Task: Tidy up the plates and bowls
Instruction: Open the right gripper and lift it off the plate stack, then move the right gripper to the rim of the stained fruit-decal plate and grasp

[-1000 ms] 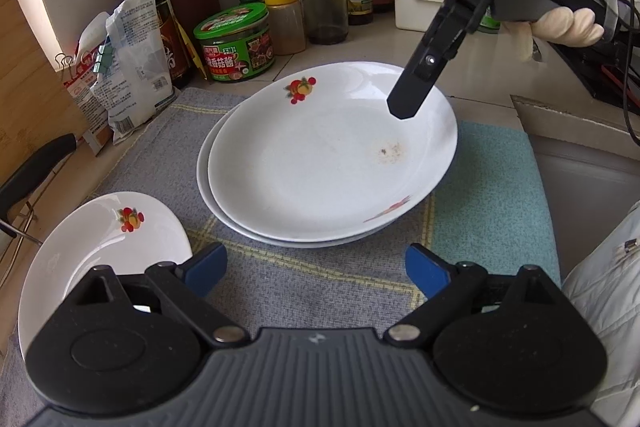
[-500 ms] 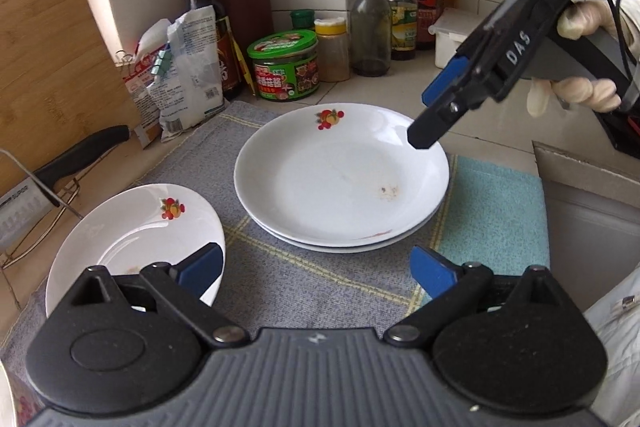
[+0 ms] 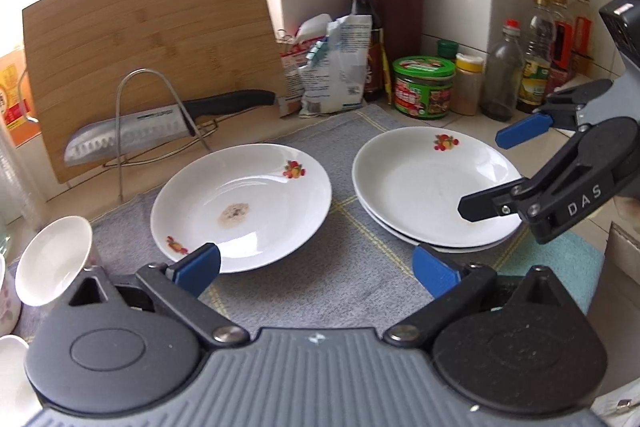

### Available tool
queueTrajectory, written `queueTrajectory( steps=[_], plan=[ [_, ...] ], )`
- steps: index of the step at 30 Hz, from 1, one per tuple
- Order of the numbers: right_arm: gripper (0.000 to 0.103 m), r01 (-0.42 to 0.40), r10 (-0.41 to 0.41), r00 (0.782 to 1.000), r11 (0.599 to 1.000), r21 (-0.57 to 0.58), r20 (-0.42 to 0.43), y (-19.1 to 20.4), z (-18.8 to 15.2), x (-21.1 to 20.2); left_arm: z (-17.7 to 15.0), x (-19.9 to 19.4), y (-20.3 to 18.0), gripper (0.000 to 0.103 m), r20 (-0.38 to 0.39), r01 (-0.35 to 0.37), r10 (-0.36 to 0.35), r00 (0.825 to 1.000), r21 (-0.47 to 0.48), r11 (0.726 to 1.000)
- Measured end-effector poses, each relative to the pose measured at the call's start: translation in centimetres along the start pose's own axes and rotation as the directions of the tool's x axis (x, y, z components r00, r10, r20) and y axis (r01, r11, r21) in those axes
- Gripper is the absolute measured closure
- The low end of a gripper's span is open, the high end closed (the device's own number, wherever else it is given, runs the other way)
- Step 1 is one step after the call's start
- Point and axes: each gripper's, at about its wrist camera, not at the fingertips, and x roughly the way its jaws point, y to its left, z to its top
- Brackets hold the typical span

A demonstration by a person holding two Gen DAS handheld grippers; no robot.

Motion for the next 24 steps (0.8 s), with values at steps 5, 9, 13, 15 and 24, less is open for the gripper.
queueTrajectory(
  steps=[5, 9, 13, 15, 24],
  plan=[
    [0.0, -0.006, 0.006, 1.0, 1.0, 0.027, -0.008, 1.8, 0.6, 1.0, -1.2, 0.0, 2.1, 0.001, -0.013, -0.063, 0.063, 0.998, -0.031, 0.998],
    [0.0, 0.034, -0.033, 0.999, 0.998, 0.047, -0.033, 3.7, 1.5, 1.9, -2.1, 0.3, 3.7, 0.001, -0.03, -0.072, 0.072, 0.997, -0.022, 0.997],
    [0.0, 0.074, -0.073, 0.996, 0.997, 0.03, -0.044, 5.9, 2.6, 2.4, -2.8, 0.2, 5.3, 0.001, -0.027, -0.051, 0.051, 0.998, -0.004, 0.999],
    [0.0, 0.085, -0.084, 0.995, 0.996, 0.028, -0.047, 6.9, 3.1, 2.6, -3.1, 0.3, 6.1, 0.001, -0.031, -0.03, 0.03, 0.999, 0.002, 1.0],
    [0.0, 0.092, -0.09, 0.994, 0.995, 0.026, -0.064, 9.7, 4.7, 3.8, -4.0, 0.5, 8.2, 0.001, -0.031, 0.055, -0.055, 0.998, -0.011, 0.998]
  ],
)
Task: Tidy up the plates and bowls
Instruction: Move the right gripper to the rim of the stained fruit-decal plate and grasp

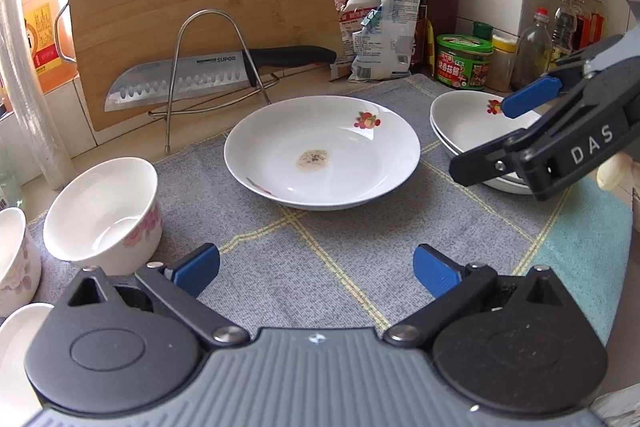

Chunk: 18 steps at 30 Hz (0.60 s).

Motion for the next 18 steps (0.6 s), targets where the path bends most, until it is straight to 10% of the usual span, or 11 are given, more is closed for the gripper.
queueTrajectory(
  steps=[18],
  plan=[
    [0.0, -0.136, 0.133, 0.99, 0.988, -0.075, -0.042, -2.4, 5.2, 5.7, 0.4, 2.9, -0.3, 0.001, -0.075, -0.085, 0.082, 0.994, -0.051, 0.995]
  ],
)
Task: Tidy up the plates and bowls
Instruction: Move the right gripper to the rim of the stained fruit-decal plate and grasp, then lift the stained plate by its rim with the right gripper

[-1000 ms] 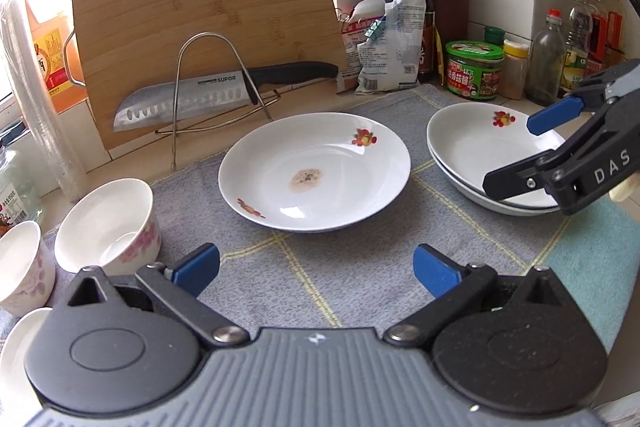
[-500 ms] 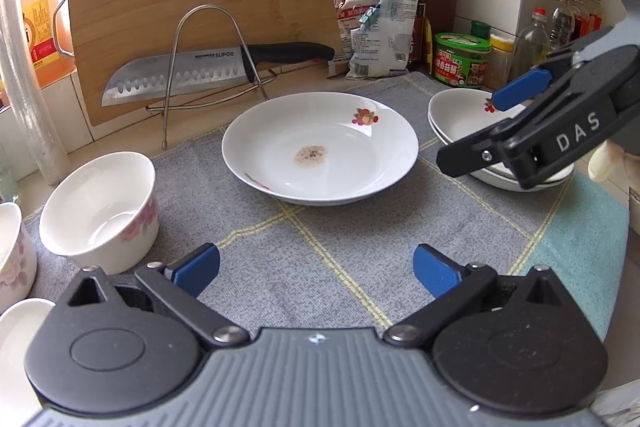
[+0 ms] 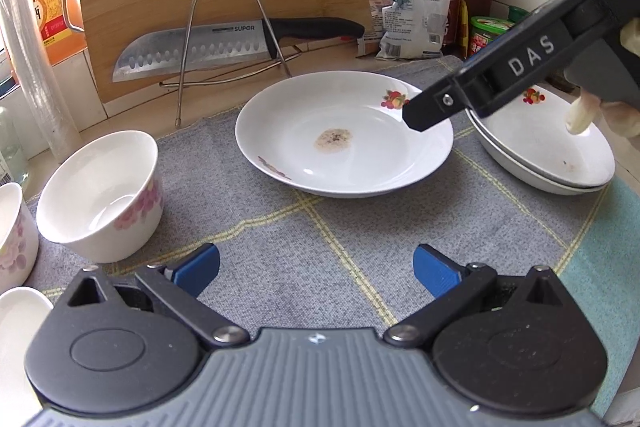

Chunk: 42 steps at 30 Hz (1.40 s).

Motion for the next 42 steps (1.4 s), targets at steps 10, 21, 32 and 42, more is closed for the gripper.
queueTrajectory(
  steps=[10, 21, 32, 42],
  plan=[
    [0.0, -0.056, 0.055, 0.995, 0.998, -0.019, -0.082, -3.4, 2.9, 4.5, 1.3, 2.5, -0.9, 0.001, -0.054, -0.019, 0.02, 0.998, 0.022, 1.0],
    [0.0, -0.187, 0.188, 0.959, 0.982, 0.027, -0.212, -6.2, 4.8, 9.4, 1.8, 4.7, -0.4, 0.001, -0.101, 0.04, -0.041, 0.994, -0.012, 0.999],
    [0.0, -0.209, 0.207, 0.943, 0.978, 0.021, -0.26, -6.2, 5.2, 11.4, 1.8, 4.7, 0.1, 0.0, -0.096, 0.076, -0.074, 0.993, 0.016, 0.997],
    [0.0, -0.176, 0.147, 0.949, 0.981, -0.08, -0.279, -4.9, 5.5, 12.1, 2.4, 5.2, 0.4, 0.0, -0.083, 0.106, -0.101, 0.991, 0.053, 0.993]
  ],
)
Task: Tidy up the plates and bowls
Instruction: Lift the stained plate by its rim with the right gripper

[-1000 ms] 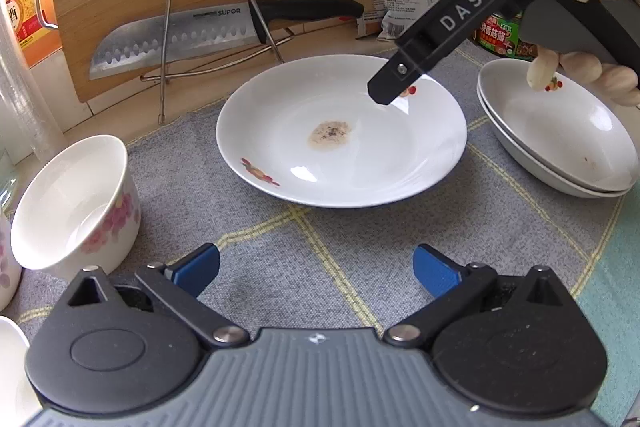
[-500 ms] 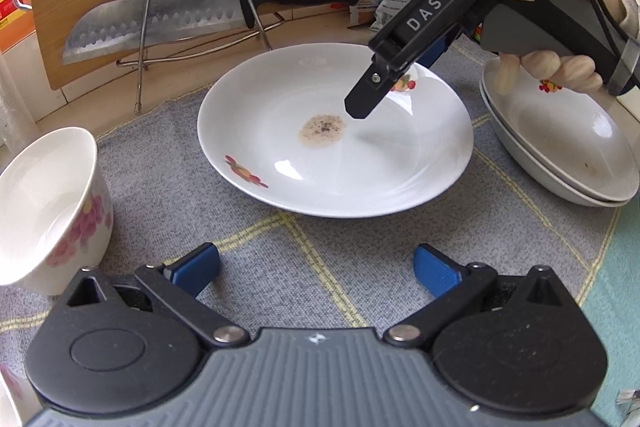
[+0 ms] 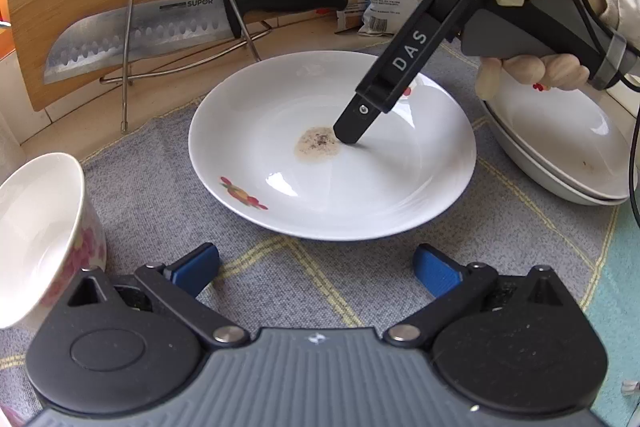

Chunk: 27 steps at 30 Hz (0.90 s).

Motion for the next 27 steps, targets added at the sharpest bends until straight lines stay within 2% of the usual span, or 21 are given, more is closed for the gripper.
queueTrajectory(
  steps=[4, 9, 14, 22, 27],
  plan=[
    [0.0, -0.033, 0.033, 0.999, 0.999, 0.031, 0.005, -0.6, 0.1, -0.2, 0.4, 0.2, 0.0, 0.0, -0.009, 0.011, -0.011, 1.0, 0.028, 1.0],
    [0.0, -0.171, 0.17, 0.985, 0.983, 0.068, 0.018, -0.8, 0.2, -0.6, 1.0, 0.0, -0.6, 0.001, 0.009, -0.017, 0.017, 1.0, 0.121, 0.992],
    [0.0, -0.198, 0.196, 0.98, 0.978, 0.06, 0.039, -0.7, 0.0, -0.8, 1.3, 0.2, -0.5, 0.001, 0.012, -0.031, 0.029, 1.0, 0.159, 0.987],
    [0.004, -0.276, 0.264, 0.96, 0.951, 0.141, 0.095, -2.3, -0.6, -1.4, 1.8, 0.4, 0.2, 0.001, 0.006, -0.028, 0.028, 1.0, 0.187, 0.982],
    [0.014, -0.324, 0.311, 0.946, 0.93, 0.173, 0.094, -3.7, -0.6, -1.5, 1.9, 0.4, 0.4, 0.001, 0.01, -0.025, 0.023, 1.0, 0.199, 0.98]
  ],
)
